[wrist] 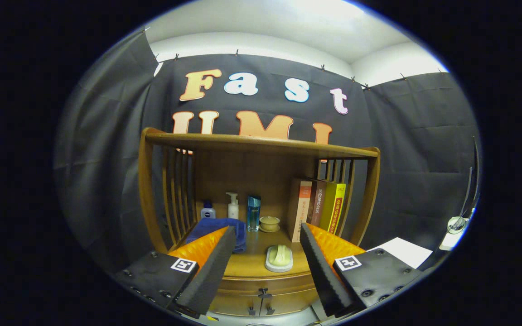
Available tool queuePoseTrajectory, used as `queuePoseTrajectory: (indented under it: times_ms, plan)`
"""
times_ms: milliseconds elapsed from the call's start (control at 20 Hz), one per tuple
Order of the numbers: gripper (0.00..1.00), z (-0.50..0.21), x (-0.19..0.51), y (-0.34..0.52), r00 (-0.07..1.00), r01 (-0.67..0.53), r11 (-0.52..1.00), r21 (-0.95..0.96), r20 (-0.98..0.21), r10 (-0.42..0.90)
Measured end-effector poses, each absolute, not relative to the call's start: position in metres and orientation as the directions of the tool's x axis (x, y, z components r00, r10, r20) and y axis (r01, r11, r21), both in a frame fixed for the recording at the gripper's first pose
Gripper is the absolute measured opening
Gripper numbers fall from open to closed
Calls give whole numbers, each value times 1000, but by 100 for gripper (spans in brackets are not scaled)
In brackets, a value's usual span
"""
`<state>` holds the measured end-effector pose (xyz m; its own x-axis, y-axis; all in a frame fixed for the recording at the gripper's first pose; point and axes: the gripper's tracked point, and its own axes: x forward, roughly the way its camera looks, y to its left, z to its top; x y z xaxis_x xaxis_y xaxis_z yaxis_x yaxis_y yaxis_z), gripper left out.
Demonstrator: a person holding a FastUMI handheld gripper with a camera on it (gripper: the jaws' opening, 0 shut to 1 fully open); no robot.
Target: Pull open the drawer, take out the items inside it, and place them on the countertop above the cabinet.
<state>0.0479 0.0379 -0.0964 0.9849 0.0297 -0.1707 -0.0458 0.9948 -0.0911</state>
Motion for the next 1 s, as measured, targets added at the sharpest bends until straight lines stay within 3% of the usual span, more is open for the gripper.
queuePoseTrajectory:
  times_ms: [1000]
  plan:
    - [96, -112, 38, 41, 976, -45, 997, -61, -213, 31]
